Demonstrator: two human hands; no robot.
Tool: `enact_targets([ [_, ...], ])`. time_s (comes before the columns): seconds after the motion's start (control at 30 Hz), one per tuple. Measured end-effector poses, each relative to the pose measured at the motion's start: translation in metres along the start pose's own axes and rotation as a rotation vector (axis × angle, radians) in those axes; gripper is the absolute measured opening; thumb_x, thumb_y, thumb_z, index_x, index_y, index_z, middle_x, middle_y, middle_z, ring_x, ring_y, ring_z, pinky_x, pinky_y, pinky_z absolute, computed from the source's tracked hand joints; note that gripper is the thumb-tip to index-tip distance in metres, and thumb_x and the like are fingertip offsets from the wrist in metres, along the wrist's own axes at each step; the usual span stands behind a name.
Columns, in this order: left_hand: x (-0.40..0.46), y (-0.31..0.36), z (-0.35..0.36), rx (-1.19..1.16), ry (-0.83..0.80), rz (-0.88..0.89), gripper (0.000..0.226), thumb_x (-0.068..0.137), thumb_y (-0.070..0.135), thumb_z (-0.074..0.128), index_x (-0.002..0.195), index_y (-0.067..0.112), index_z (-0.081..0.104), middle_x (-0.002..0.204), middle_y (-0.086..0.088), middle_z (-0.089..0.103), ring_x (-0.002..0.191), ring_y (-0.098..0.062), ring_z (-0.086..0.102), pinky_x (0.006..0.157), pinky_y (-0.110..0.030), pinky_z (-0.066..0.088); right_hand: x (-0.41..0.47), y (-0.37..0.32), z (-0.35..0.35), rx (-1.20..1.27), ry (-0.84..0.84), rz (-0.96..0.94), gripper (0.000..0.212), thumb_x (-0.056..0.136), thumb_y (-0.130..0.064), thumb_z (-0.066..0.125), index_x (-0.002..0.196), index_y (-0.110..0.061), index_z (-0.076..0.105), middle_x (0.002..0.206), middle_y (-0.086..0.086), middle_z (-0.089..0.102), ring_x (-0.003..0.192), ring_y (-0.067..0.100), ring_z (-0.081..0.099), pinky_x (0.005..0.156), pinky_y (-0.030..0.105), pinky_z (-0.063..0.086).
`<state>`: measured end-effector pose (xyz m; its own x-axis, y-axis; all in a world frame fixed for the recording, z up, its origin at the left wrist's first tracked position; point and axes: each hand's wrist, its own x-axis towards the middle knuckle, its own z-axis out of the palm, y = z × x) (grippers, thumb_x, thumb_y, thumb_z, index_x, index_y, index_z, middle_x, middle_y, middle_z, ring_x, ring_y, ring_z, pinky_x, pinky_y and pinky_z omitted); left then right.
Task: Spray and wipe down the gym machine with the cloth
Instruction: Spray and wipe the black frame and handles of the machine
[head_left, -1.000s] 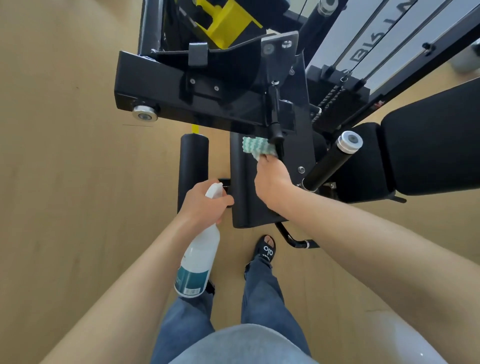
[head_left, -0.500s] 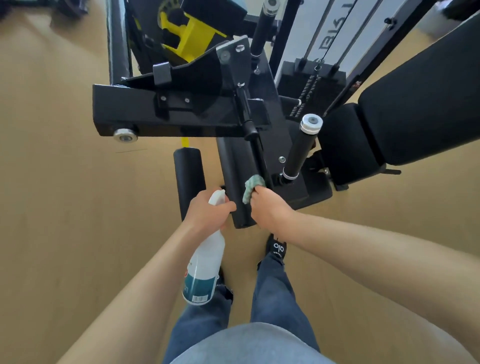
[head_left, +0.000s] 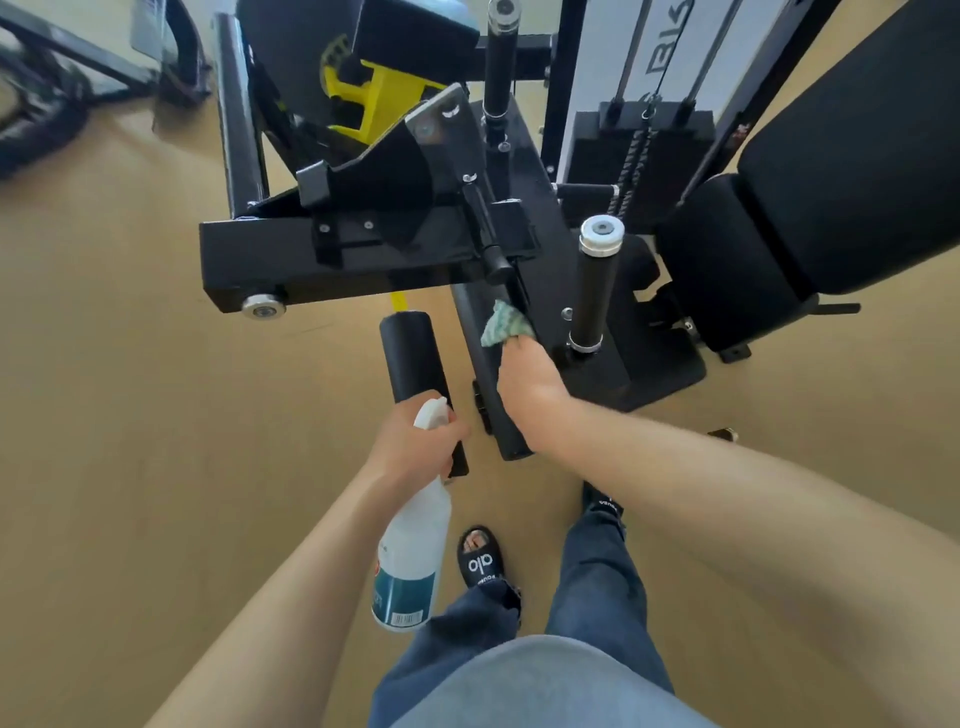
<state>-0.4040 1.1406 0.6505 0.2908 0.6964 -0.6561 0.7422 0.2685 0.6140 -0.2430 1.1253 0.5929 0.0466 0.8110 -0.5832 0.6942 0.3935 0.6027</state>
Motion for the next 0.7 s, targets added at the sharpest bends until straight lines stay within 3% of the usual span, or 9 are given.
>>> enact_targets([
  [0.17,0.001,0.01,0.004,-0.07,-0.037,-0.022,0.036,0.093,0.029,0.069,0.124,0.012,0.063,0.064,-0.004,0.06,0.046,-0.01,0.054,0.06,-0.027,0.046,-0.046,-0.05,0.02,0.069,-0.02,-0.019,0.052,0.102,-0.018,0.051,0.149,0.001,0.039,0.152,0.021,0.038,0.14,0.036,0.036,0.118,0.043,0.026],
  [0.27,0.002,0.014,0.01,-0.092,-0.049,0.038,0.013,0.088,0.025,0.071,0.086,0.018,0.06,0.055,-0.001,0.056,0.058,-0.022,0.053,0.071,-0.038,0.051,-0.065,-0.053,0.032,0.338,0.141,0.028,0.037,0.098,-0.01,0.048,0.131,-0.004,0.062,0.129,0.014,0.06,0.118,0.03,0.056,0.104,0.038,0.045],
  [0.33,0.002,0.016,0.017,-0.093,-0.063,0.051,0.019,0.086,0.023,0.072,0.078,0.023,0.055,0.061,-0.003,0.056,0.06,-0.024,0.053,0.069,-0.039,0.05,-0.081,-0.053,0.05,0.547,0.34,0.029,0.023,0.085,-0.005,0.057,0.101,-0.01,0.073,0.1,0.007,0.07,0.092,0.024,0.066,0.084,0.034,0.057],
  [0.4,0.002,0.018,0.027,-0.047,-0.096,0.066,0.023,0.089,0.02,0.07,0.077,0.026,0.052,0.067,-0.007,0.056,0.061,-0.023,0.052,0.067,-0.036,0.049,-0.102,-0.054,0.068,0.795,0.429,0.055,0.02,0.077,-0.002,0.065,0.096,-0.008,0.07,0.095,0.009,0.07,0.087,0.025,0.067,0.08,0.035,0.059],
  [0.47,-0.001,0.019,0.04,0.039,-0.126,0.088,0.024,0.092,0.017,0.068,0.076,0.022,0.05,0.067,-0.008,0.056,0.06,-0.021,0.051,0.064,-0.031,0.047,-0.129,-0.051,0.08,1.237,0.388,0.264,0.01,0.088,-0.001,0.059,0.094,-0.007,0.064,0.092,0.008,0.064,0.084,0.024,0.062,0.079,0.027,0.053],
  [0.53,-0.004,0.019,0.056,0.117,-0.142,0.119,0.017,0.091,0.016,0.067,0.082,0.01,0.054,0.069,-0.007,0.057,0.061,-0.019,0.052,0.063,-0.03,0.048,-0.148,-0.035,0.09,1.919,0.303,0.777,0.025,0.102,-0.009,0.042,0.079,-0.01,0.051,0.077,0.005,0.052,0.067,0.018,0.047,0.058,0.014,0.041],
  [0.57,-0.006,0.019,0.065,0.146,-0.145,0.141,0.016,0.09,0.016,0.068,0.085,0.007,0.056,0.073,-0.007,0.058,0.063,-0.02,0.053,0.063,-0.031,0.049,-0.151,-0.027,0.1,2.258,0.212,1.055,0.029,0.104,-0.012,0.038,0.076,-0.011,0.047,0.073,0.005,0.049,0.063,0.018,0.044,0.052,0.017,0.039],
  [0.63,-0.009,0.017,0.084,0.21,-0.144,0.181,0.014,0.089,0.015,0.068,0.085,0.007,0.057,0.079,-0.006,0.059,0.067,-0.02,0.054,0.063,-0.033,0.048,-0.153,-0.014,0.122,2.802,0.12,1.442,0.024,0.106,-0.015,0.04,0.088,-0.01,0.054,0.081,0.007,0.059,0.07,0.021,0.056,0.065,0.03,0.051],
  [0.7,-0.012,0.016,0.103,0.274,-0.135,0.216,0.017,0.089,0.015,0.066,0.08,0.011,0.053,0.08,-0.008,0.058,0.069,-0.02,0.052,0.062,-0.032,0.044,-0.148,-0.01,0.14,3.123,0.155,1.537,0.02,0.109,-0.018,0.04,0.11,-0.006,0.056,0.103,0.012,0.065,0.089,0.025,0.065,0.087,0.043,0.054],
])
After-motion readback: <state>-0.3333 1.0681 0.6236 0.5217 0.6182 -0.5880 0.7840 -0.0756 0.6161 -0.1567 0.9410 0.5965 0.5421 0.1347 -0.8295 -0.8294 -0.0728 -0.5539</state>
